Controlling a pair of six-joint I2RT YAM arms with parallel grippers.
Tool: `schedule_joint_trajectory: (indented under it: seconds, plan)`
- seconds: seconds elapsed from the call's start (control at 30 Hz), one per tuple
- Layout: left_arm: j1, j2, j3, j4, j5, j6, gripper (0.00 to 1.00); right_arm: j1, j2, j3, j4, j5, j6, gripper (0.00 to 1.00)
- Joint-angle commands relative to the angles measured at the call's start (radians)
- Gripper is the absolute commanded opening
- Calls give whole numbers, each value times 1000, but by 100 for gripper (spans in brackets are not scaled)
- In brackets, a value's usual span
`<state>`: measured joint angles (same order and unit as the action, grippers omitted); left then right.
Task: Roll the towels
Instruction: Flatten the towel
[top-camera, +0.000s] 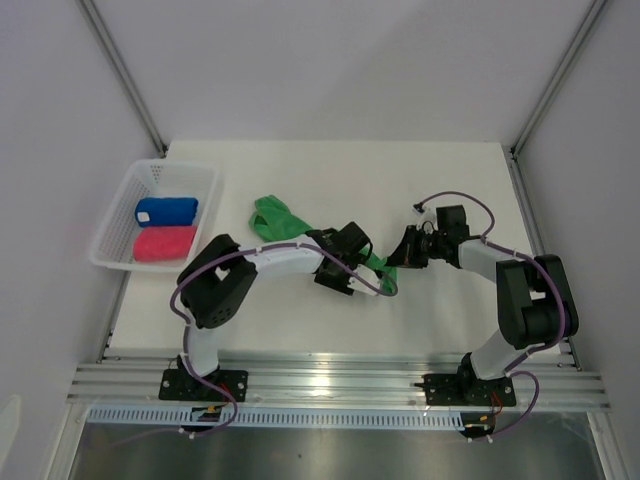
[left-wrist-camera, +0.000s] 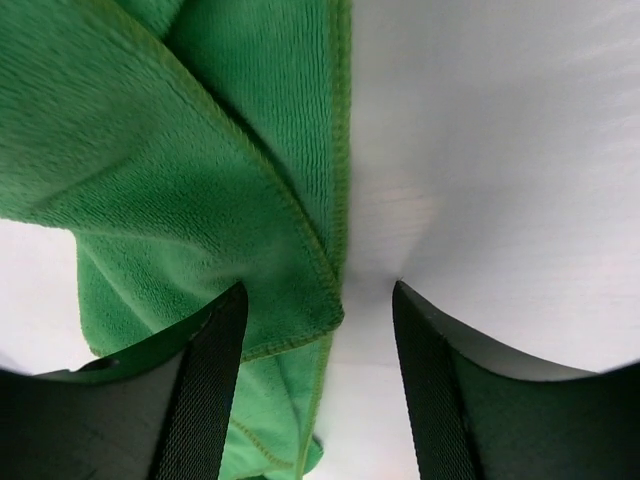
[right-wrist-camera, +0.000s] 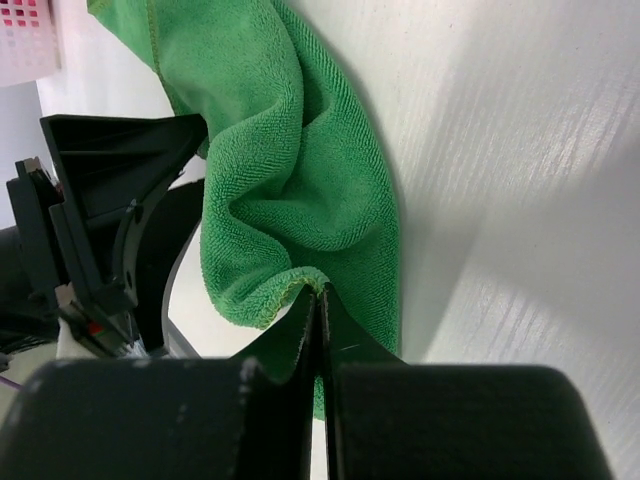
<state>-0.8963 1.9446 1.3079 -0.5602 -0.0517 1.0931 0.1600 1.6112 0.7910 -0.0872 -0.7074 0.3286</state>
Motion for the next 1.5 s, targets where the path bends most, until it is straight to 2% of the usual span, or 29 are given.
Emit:
schedule_joint_trajectory:
  seconds: [0.0, 0.17, 0.23, 0.27, 0.5, 0.6, 0.8, 0.83, 0.87, 0.9, 1.0, 1.13, 1.23, 1.47]
  plan:
    - [3, 16, 34, -20, -80, 51, 61, -13, -2, 2, 35, -23, 10, 0]
    - [7, 27, 19, 25, -138, 74, 52, -19, -2, -1, 38, -21, 10, 0]
    - [13, 25, 81, 4, -134, 65, 51, -20, -2, -3, 38, -21, 12, 0]
    - [14, 24, 56, -4, -131, 60, 50, -22, -2, -1, 38, -23, 10, 0]
    - [36, 16, 132, -46, -70, 10, 51, -25, -2, 2, 32, -30, 7, 0]
    - [48, 49, 183, -64, -62, -16, 45, -27, -4, 7, 29, -33, 6, 0]
    - [56, 88, 198, -92, -65, -16, 23, -31, -5, 16, 21, -35, 7, 0]
    - [57, 91, 202, -96, -65, -16, 17, -33, -5, 17, 18, -35, 6, 0]
    - [57, 91, 208, -105, -62, -18, 16, -36, -5, 16, 18, -33, 6, 0]
    - [56, 90, 211, -118, -57, -21, 18, -36, -5, 16, 17, -33, 6, 0]
    - [57, 53, 211, -159, -13, -9, 44, -37, -5, 14, 15, -33, 4, 0]
    - [56, -44, 81, -89, 38, 95, 60, -39, 3, 17, 15, -37, 4, 0]
    - [45, -75, 28, -58, 29, 149, 62, -39, 6, 19, 17, -41, 6, 0]
    - [43, -29, 7, 80, -53, 188, 61, -42, 13, 24, 17, -49, 6, 0]
